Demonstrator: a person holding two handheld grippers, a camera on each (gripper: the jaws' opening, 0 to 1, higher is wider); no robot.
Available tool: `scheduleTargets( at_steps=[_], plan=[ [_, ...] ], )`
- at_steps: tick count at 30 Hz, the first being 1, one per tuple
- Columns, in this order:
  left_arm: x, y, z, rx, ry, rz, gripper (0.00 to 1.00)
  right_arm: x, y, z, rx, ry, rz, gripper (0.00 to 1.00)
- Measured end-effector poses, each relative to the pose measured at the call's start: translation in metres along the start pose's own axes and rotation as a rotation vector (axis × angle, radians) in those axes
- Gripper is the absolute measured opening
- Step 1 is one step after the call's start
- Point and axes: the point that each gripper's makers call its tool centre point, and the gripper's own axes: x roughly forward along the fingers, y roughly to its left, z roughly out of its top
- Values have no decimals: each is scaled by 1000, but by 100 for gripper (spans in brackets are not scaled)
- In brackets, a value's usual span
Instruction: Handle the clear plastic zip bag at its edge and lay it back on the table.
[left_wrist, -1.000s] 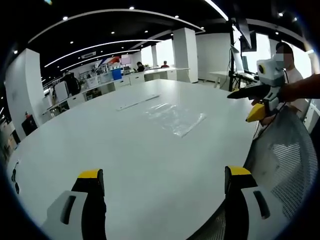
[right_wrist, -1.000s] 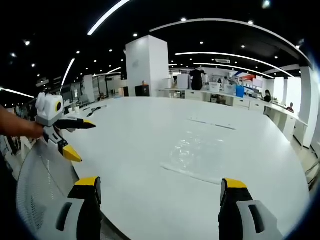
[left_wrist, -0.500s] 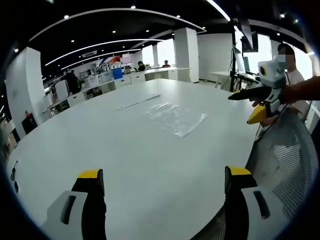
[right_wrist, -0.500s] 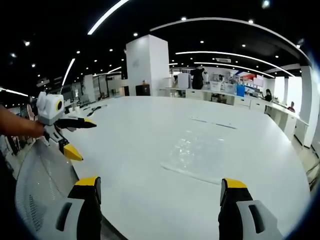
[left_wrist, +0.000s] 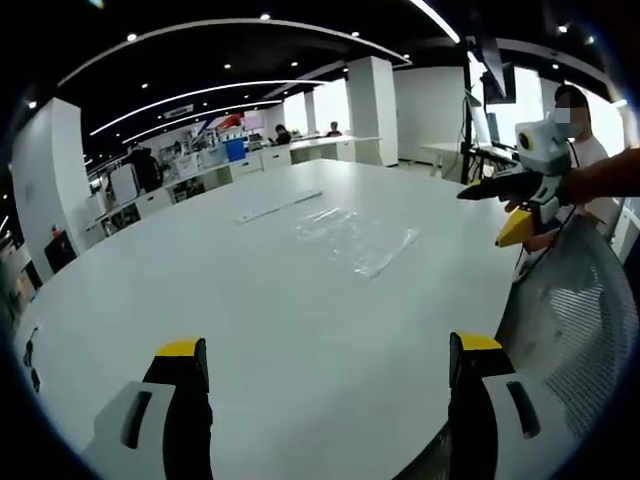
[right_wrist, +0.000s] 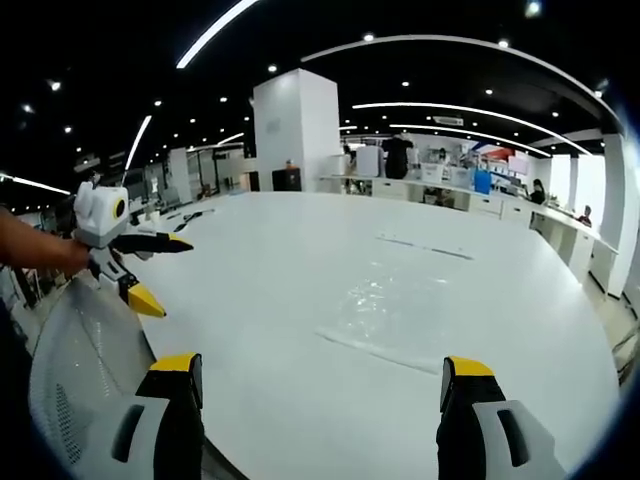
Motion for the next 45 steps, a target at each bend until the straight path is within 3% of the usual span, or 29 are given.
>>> scheduleTargets(
  at_steps=[10, 19, 26, 45],
  plan=[
    [3, -1, 3, 35, 12, -28, 99, 5, -5, -2, -21, 27, 18, 98],
    [7, -3, 4, 37, 14, -51, 97, 15, -7, -6, -82, 91, 52, 89],
    [10, -6, 7, 41, 7, -60, 97, 24, -14, -9, -199, 156, 78, 82],
    [17, -13, 7, 61, 30, -86, 94, 54, -39, -27, -289, 281, 118, 70]
  ],
)
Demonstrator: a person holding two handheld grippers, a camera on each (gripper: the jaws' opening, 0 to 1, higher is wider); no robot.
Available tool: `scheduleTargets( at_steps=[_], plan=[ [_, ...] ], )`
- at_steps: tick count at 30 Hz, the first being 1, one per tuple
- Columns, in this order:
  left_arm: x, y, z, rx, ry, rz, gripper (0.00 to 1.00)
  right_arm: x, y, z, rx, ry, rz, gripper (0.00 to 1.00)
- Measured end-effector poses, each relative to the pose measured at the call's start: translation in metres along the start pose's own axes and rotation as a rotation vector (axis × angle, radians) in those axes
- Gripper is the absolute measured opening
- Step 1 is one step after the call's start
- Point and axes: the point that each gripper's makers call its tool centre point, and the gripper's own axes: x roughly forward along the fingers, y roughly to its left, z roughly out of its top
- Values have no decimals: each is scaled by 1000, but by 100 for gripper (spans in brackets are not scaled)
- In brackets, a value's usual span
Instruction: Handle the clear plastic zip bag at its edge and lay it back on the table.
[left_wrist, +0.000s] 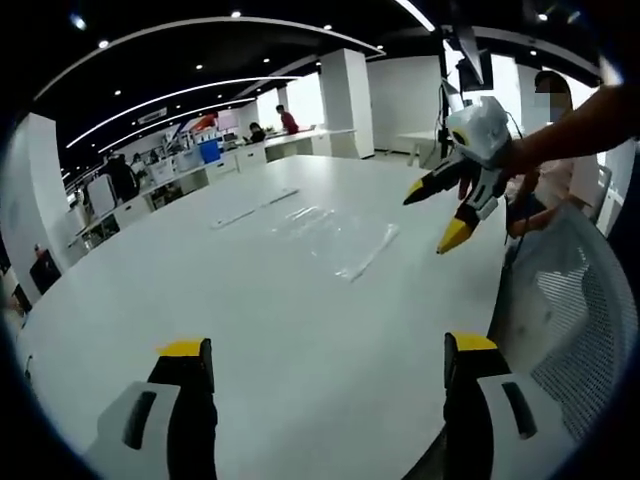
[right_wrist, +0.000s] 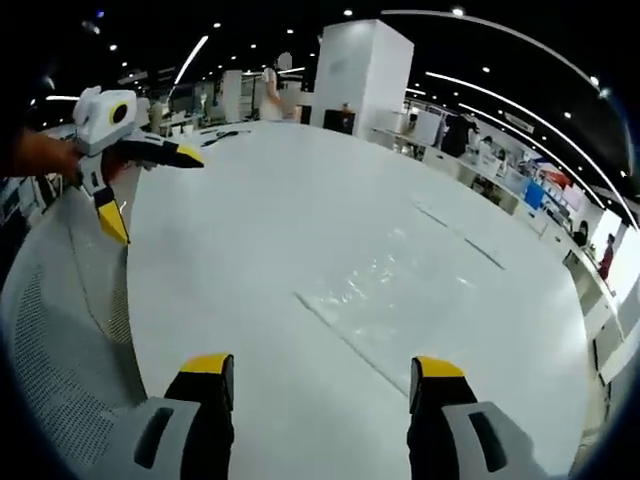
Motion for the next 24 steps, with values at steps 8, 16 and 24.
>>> scheduleTargets(
  at_steps=[8, 16, 24],
  plan=[
    [0, -3, 0, 1, 6, -4, 93, 9, -11, -5, -13, 40, 14, 62],
    [1, -3, -1, -3, 12, -7, 92, 19, -24, -20, -12, 83, 7, 56],
    [3, -3, -2, 6, 17, -5, 91, 22, -29, -19, -26, 99, -3, 51]
  ],
)
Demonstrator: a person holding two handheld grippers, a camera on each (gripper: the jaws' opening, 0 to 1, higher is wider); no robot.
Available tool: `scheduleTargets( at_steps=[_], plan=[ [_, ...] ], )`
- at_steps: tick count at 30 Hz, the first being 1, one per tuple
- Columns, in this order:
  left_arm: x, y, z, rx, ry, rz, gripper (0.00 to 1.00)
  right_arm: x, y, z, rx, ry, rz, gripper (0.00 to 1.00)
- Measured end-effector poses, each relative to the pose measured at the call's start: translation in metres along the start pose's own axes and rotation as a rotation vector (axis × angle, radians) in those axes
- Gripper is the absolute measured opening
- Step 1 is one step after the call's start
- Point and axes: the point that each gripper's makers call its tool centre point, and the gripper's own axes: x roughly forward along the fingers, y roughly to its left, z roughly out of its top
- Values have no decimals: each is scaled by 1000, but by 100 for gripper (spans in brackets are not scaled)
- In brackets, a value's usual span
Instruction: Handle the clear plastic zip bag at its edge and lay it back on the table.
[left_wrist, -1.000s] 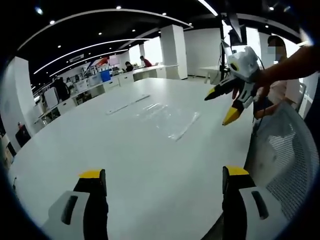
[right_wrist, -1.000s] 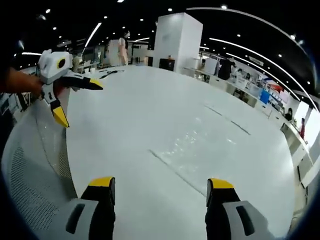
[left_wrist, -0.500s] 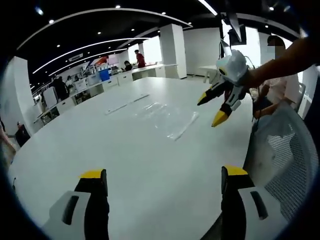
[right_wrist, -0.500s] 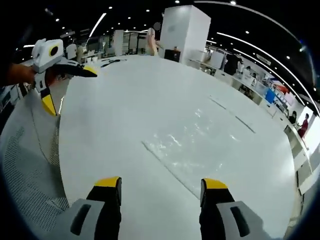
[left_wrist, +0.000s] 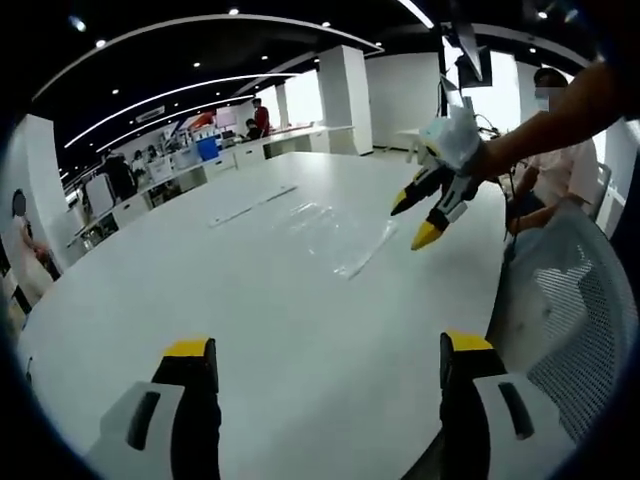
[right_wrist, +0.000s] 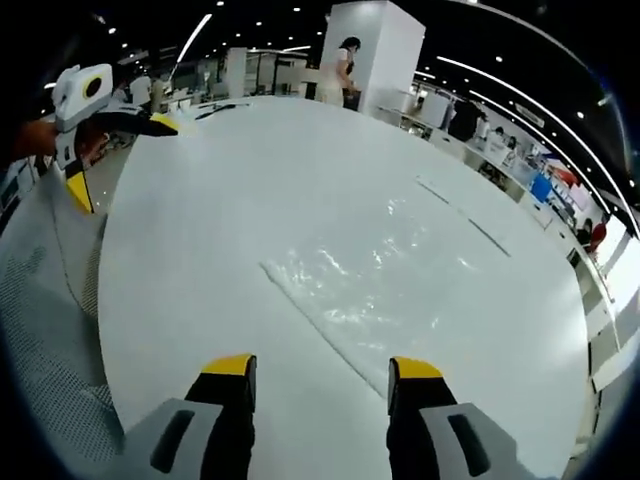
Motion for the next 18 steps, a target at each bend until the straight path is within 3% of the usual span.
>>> scheduleTargets(
  at_steps=[13, 18],
  plan=[
    [-1, 2, -2, 1, 12, 2, 89, 18, -10, -2, 36, 43, 7, 46],
    [-1, 1, -1, 0, 16, 0, 88, 21, -12, -7, 100, 64, 19, 43]
  ],
)
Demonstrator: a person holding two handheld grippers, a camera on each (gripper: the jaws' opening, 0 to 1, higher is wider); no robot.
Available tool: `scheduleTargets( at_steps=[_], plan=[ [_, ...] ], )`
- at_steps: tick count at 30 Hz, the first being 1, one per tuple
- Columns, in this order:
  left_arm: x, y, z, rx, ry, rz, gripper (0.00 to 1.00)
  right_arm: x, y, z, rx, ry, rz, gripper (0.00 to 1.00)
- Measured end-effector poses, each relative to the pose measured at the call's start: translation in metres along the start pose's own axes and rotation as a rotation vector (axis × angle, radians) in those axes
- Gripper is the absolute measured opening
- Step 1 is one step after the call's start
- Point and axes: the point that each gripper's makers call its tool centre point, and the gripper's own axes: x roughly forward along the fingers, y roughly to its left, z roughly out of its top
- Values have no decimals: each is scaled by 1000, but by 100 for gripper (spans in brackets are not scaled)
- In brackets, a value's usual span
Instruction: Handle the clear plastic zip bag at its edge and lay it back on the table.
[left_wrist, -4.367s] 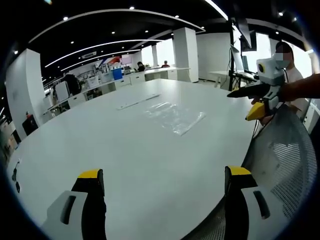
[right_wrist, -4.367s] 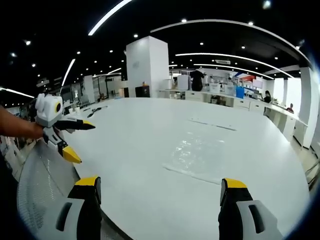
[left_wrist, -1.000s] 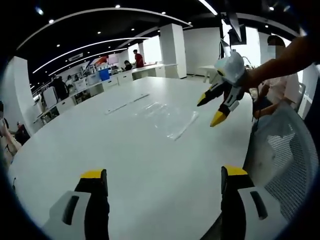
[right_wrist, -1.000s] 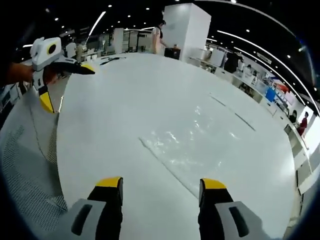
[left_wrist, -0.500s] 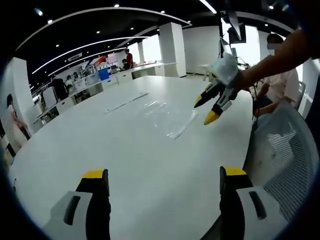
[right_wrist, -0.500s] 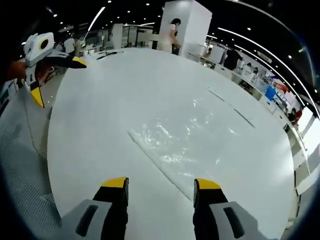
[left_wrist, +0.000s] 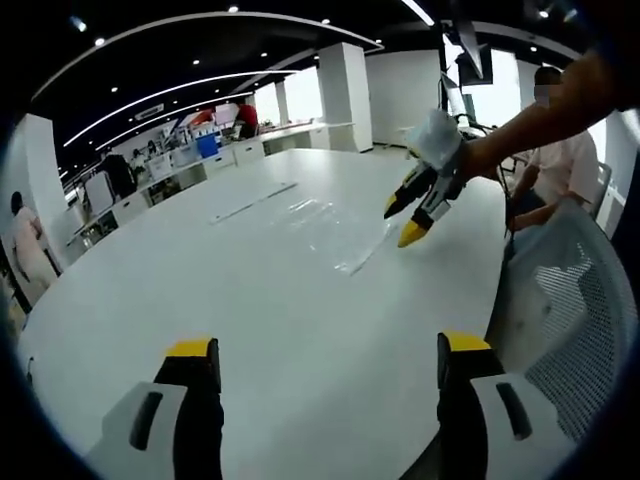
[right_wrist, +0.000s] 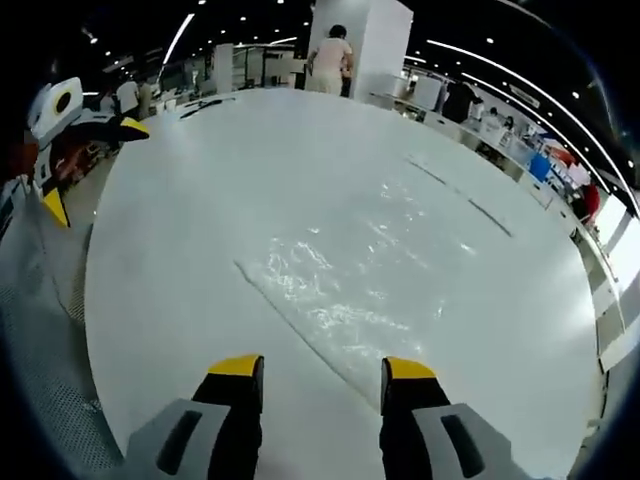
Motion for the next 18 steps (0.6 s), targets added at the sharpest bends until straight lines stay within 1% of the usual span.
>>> scheduleTargets(
  at_steps=[2, 3, 5, 6, 8, 10, 12, 14, 16, 18],
  plan=[
    [0, 0, 0, -1, 1, -2, 88, 1, -2, -2, 42, 11, -5, 42],
    [0, -1, 1, 0, 0, -1, 88, 3, -1, -2, 66, 15, 5, 41],
    [0, 0, 1, -1, 0, -1, 88, 4, 1, -5, 86, 20, 21, 41],
    [0, 0, 0, -1, 0, -1, 88, 5, 7, -7, 120, 29, 35, 41],
    [-1, 1, 0, 1, 1, 0, 88, 7, 7, -7, 92, 32, 24, 41],
    [-1, 2, 0, -2, 0, 0, 88, 9, 10, -5, 85, 33, 37, 40],
    [-1, 2, 0, 0, 0, 2, 87, 8, 17, -2, 104, 33, 78, 35],
    [-1, 2, 1, -1, -1, 2, 87, 9, 19, -4, 82, 48, 81, 31],
    [-1, 2, 1, -1, -2, 3, 87, 9, 20, -2, 58, 47, 79, 29],
    [-1, 2, 0, 1, 1, 2, 86, 9, 14, 4, 25, 24, 53, 29]
  ],
)
